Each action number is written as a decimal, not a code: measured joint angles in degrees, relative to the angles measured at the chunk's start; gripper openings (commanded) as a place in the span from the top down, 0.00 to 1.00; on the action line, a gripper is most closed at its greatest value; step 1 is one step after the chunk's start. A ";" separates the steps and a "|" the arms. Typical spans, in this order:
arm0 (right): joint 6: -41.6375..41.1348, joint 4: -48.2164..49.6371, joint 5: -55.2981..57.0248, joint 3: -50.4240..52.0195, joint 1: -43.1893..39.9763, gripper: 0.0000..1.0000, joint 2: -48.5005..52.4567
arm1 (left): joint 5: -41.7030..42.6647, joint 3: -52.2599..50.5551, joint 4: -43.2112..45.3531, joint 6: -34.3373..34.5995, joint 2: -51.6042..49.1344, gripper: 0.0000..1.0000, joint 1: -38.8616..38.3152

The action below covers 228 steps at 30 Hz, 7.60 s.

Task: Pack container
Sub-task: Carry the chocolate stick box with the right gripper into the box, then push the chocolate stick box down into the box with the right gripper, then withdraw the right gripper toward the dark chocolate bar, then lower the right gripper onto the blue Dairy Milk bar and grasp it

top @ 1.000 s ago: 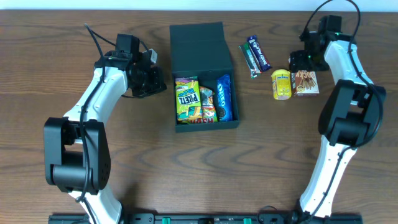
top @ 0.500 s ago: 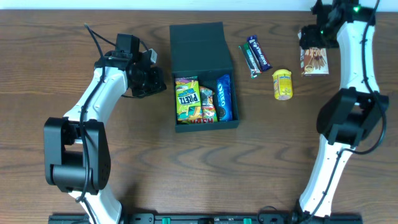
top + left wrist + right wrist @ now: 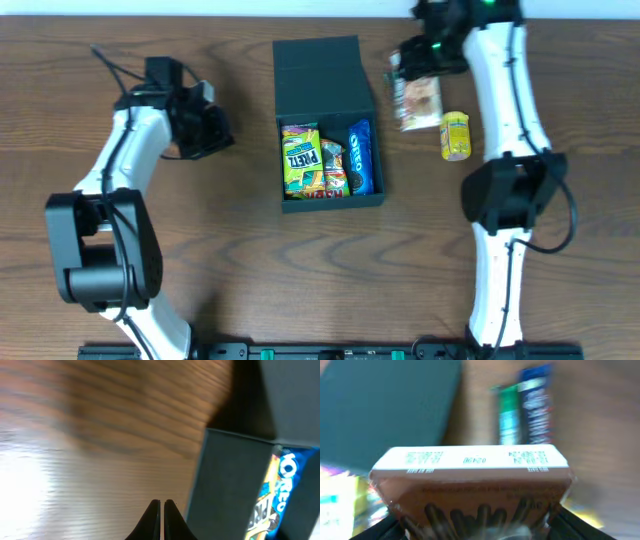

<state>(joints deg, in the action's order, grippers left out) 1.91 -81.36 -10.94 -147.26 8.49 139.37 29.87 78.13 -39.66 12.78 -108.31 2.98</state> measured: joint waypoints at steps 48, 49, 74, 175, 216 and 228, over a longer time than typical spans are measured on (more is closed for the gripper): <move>-19.30 -8.55 -4.96 0.00 24.00 0.95 0.22 | -0.26 0.00 -2.62 -5.57 0.00 0.94 3.72; -19.30 -8.59 -4.55 0.00 23.26 0.99 0.22 | -0.26 0.00 -2.62 -5.55 0.00 0.94 3.72; -16.98 -12.20 2.49 -0.09 16.46 0.99 7.17 | 3.17 0.00 4.35 -2.25 -0.02 0.95 -6.99; 1.73 -3.17 -24.11 -0.09 18.12 0.99 11.02 | 6.38 0.00 9.31 2.05 -5.44 0.94 -10.91; 12.26 17.57 3.17 -0.09 -5.22 0.27 8.41 | 6.36 0.00 9.77 2.45 -5.44 0.94 -10.91; 12.50 18.60 5.18 0.11 -5.27 0.33 10.64 | 6.36 0.00 9.75 2.45 -5.44 0.94 -10.91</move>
<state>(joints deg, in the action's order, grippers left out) 14.41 -62.76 -5.76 -147.15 3.22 150.02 36.23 78.13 -29.91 15.22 -113.75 -7.92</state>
